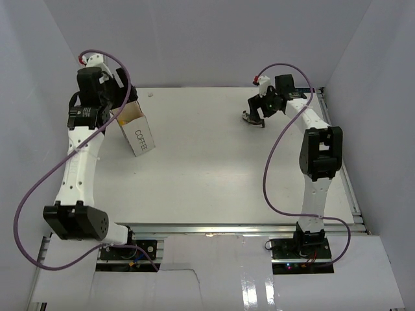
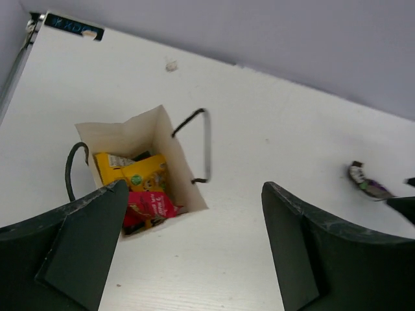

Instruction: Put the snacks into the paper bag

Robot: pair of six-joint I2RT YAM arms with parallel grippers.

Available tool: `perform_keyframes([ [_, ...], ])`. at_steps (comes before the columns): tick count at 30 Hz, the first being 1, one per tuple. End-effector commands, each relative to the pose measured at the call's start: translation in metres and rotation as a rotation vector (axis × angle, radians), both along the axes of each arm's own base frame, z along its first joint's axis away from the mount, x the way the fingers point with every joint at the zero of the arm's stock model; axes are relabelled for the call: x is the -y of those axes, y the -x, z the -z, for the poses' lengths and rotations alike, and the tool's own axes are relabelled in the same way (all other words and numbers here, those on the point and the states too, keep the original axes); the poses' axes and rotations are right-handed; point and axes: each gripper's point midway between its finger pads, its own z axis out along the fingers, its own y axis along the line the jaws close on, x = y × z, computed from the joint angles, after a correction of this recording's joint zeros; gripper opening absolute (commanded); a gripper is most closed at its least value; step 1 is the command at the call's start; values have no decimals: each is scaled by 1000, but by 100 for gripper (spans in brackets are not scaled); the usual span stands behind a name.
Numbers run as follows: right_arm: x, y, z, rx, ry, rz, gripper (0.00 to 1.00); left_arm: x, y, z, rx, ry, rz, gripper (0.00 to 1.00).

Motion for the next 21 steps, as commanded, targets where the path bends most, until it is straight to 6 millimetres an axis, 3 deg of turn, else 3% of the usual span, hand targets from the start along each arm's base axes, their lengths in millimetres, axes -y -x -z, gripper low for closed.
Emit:
perform_keyframes([
  [1,-23,3,-18,133,44,-323,90,21,36,-69,216,89,92,95],
  [2,-25,8,-15,150,63,-398,90,24,53,-84,266,100,107,97],
  [4,-25,5,-6,189,126,-479,90,31,63,-84,295,141,131,98],
  [5,-22,1,-1,193,170,-486,91,37,77,-95,334,156,162,98],
  [7,-16,-4,19,158,219,-500,96,42,84,-89,332,201,176,98],
  [8,-14,-14,12,185,246,-506,98,46,89,-89,337,220,194,98],
  [9,-10,-18,19,174,275,-496,99,49,96,-96,364,237,206,98],
  [12,-4,-24,37,151,311,-491,92,64,103,-94,379,332,261,98],
  [15,-4,-24,49,137,323,-495,89,80,107,-88,372,465,318,98],
  [16,-3,-24,53,131,324,-495,88,85,103,-71,334,508,328,98],
  [17,-3,-22,55,120,321,-497,86,91,103,-66,308,594,336,98],
  [19,-4,-17,62,96,310,-502,81,104,104,-63,297,676,403,98],
  [20,-4,-15,65,88,307,-503,78,108,100,-45,250,719,401,98],
  [21,-4,-10,70,73,303,-506,72,114,100,-44,232,775,416,98],
])
